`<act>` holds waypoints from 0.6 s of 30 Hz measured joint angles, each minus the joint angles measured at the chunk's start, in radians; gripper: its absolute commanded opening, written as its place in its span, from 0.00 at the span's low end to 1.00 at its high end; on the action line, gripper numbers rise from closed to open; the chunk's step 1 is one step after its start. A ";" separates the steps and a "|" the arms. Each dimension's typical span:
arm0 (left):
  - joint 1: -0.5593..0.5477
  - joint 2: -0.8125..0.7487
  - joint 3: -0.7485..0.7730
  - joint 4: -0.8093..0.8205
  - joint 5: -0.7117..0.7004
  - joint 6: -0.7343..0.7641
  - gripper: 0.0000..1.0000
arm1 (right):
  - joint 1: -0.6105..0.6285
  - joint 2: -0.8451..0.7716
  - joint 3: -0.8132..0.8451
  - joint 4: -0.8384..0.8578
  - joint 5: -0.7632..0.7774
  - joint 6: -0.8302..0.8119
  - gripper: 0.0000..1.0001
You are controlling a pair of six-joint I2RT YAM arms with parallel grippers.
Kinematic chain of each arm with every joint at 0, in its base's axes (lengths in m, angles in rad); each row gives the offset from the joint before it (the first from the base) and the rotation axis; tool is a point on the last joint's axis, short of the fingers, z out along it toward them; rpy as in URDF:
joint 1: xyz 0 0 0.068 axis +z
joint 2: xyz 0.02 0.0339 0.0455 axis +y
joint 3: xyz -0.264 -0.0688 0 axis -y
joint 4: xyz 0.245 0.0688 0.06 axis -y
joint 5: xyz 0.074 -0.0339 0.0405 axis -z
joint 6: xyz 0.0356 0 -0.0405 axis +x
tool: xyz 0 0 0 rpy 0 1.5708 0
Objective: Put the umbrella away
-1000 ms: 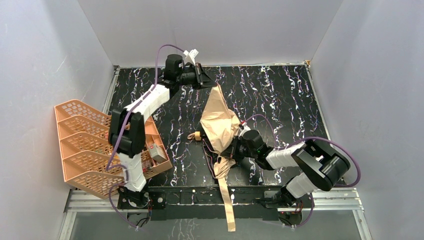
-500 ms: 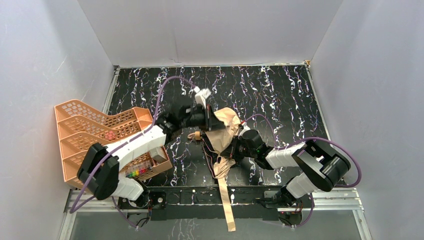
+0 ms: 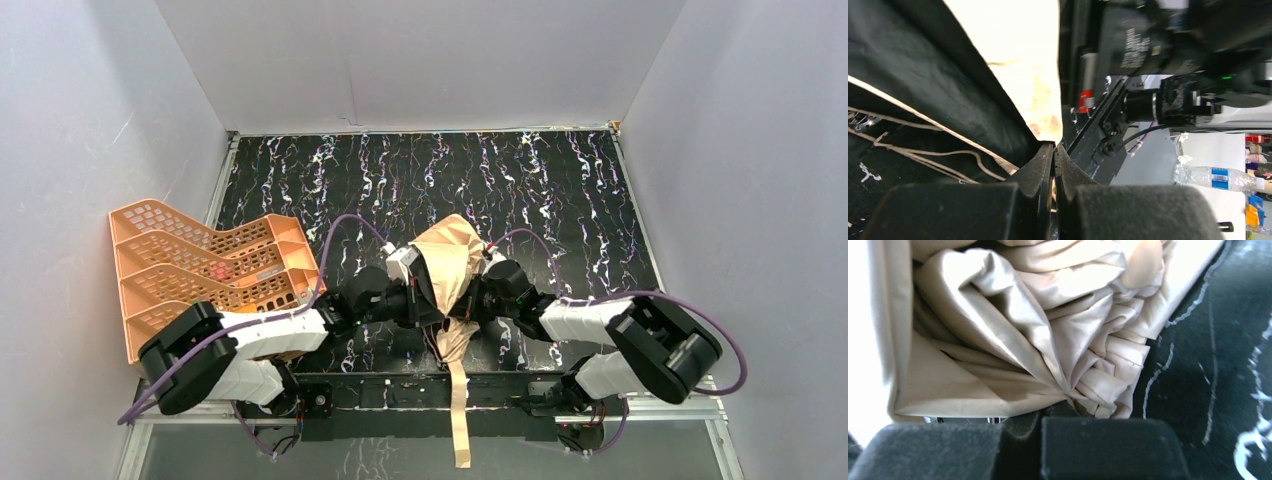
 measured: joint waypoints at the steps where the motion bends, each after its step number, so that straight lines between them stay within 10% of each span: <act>1: -0.012 0.019 -0.013 0.021 -0.008 -0.005 0.00 | 0.000 -0.023 0.000 -0.033 0.009 -0.006 0.01; 18: -0.076 0.301 -0.062 0.249 -0.032 -0.048 0.16 | 0.000 -0.536 0.000 -0.396 0.138 -0.090 0.09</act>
